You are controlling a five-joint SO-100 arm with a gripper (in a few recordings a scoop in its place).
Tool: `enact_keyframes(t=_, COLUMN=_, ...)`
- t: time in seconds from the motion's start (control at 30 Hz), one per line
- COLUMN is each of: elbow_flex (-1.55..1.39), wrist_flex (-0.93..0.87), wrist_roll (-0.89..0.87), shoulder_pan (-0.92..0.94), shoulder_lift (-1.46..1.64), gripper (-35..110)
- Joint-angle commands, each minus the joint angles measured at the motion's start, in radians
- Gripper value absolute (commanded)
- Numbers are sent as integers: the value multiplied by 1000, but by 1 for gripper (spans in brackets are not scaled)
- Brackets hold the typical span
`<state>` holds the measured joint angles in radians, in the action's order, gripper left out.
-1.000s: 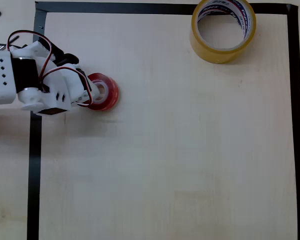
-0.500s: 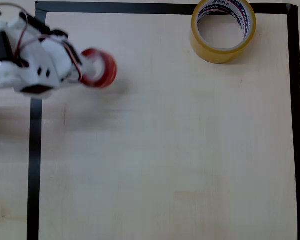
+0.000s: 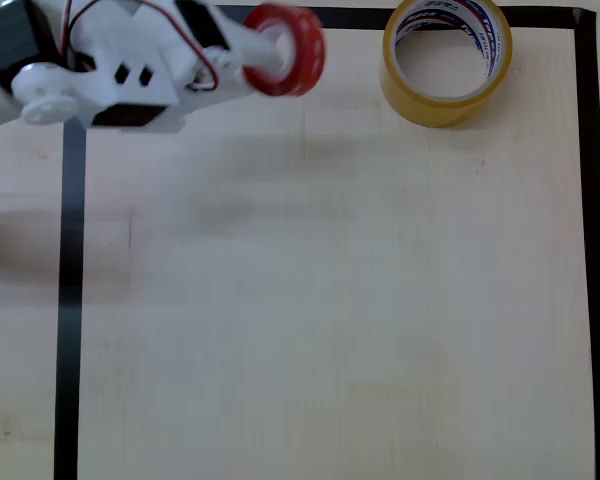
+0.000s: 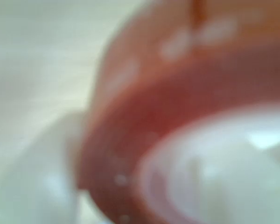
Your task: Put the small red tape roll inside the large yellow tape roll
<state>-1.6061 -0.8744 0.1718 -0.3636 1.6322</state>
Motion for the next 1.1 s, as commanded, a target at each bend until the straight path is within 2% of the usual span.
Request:
enact_keyframes(t=0.0, elbow_flex=196, wrist_flex=46, wrist_roll=-28, shoulder_pan=-12, shoulder_lift=-34, gripper=0)
enact_keyframes(t=0.43, elbow_flex=295, wrist_flex=270, wrist_roll=-29, shoulder_pan=-28, shoulder_lift=-239, gripper=0)
enact_keyframes(t=0.83, elbow_flex=624, wrist_flex=288, wrist_roll=-20, shoulder_pan=-12, shoulder_lift=-525, gripper=0)
enact_keyframes(t=1.07, elbow_flex=925, wrist_flex=225, wrist_roll=-20, shoulder_pan=15, shoulder_lift=-724, gripper=0)
